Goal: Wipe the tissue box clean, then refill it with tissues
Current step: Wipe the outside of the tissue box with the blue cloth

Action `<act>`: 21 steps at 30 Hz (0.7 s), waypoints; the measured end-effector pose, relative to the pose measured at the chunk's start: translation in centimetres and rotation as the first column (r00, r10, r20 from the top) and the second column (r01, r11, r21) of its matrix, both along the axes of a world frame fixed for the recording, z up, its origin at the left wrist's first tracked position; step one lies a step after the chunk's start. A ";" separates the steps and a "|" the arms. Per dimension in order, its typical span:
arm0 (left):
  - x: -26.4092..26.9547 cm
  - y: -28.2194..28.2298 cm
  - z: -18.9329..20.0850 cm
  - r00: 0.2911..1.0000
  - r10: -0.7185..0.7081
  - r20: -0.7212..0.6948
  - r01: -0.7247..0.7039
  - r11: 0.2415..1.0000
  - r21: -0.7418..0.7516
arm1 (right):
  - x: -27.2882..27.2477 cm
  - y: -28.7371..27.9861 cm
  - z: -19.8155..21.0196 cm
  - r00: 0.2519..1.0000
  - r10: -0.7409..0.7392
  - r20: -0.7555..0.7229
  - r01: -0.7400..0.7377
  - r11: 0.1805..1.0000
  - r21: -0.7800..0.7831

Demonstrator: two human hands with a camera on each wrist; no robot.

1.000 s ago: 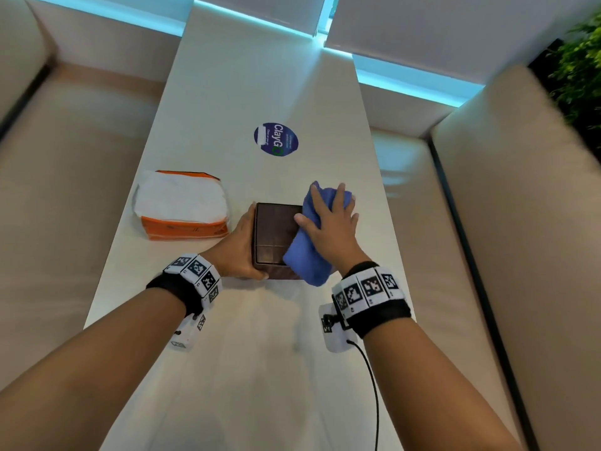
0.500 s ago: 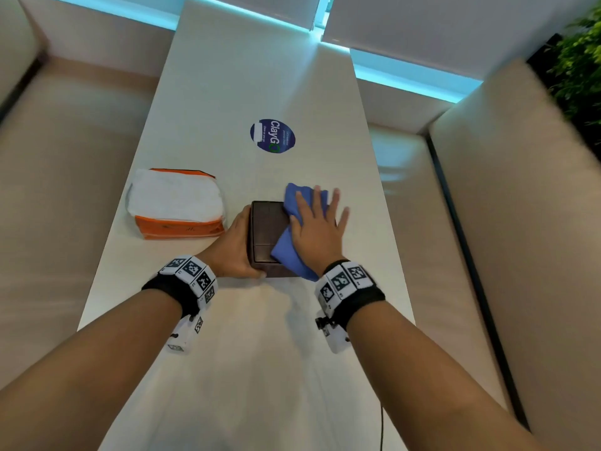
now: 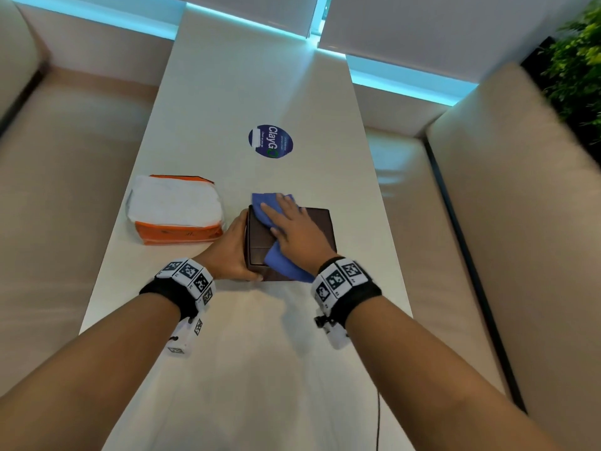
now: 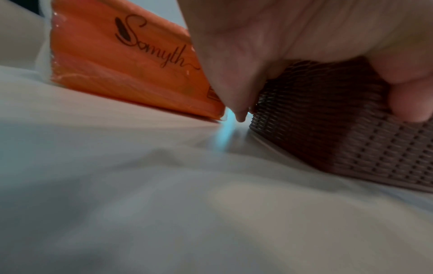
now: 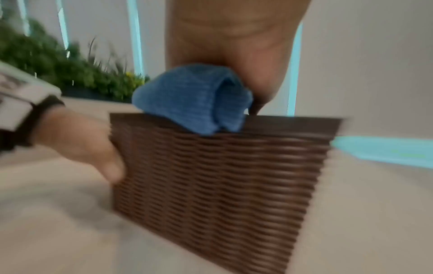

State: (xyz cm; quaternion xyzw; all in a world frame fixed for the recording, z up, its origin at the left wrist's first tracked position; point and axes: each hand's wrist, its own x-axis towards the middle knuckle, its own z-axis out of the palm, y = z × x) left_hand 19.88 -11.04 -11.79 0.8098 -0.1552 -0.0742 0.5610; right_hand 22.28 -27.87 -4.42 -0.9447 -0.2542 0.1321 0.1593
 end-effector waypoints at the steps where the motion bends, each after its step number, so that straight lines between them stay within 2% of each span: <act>1: 0.1 0.3 -0.4 1.000 0.003 -0.026 -0.003 1.000 0.003 | 0.4 -1.2 0.2 0.999 -0.042 -0.008 0.042 0.999 0.001; 5: 0.4 0.2 0.2 0.994 -0.001 -0.111 0.000 1.000 -0.017 | 1.7 -3.9 1.6 0.958 -0.274 -0.090 0.267 0.960 -0.083; 7: 0.7 -0.2 1.1 0.986 0.012 -0.164 -0.022 0.998 -0.058 | 2.1 -2.8 2.7 0.946 -0.306 -0.111 0.288 0.945 -0.154; 9: 0.7 -0.7 2.2 0.980 0.024 -0.196 -0.041 0.996 -0.084 | 1.9 -0.2 3.5 0.958 -0.236 -0.160 0.206 0.962 -0.181; 12: 0.5 -1.4 4.1 0.990 0.028 -0.135 -0.036 0.998 -0.057 | 0.8 3.2 3.7 0.963 -0.107 -0.246 0.069 0.985 -0.157; 14: 0.4 -1.2 4.5 0.992 0.009 -0.124 -0.016 0.998 -0.055 | 0.5 3.1 3.6 0.960 -0.065 -0.271 0.034 0.992 -0.119; 16: 0.4 -0.6 4.1 0.981 -0.021 -0.195 0.009 0.998 -0.066 | 0.8 1.2 3.6 0.959 -0.064 -0.276 0.039 0.995 -0.097; 18: 0.6 0.1 3.2 0.968 -0.011 -0.252 -0.004 0.998 -0.059 | 1.3 -1.4 3.6 0.958 -0.137 -0.251 0.114 0.988 -0.104; 21: 0.6 0.1 2.6 0.970 -0.004 -0.242 -0.006 0.999 -0.042 | 1.7 -4.7 2.9 0.917 -0.359 -0.173 0.338 0.931 -0.140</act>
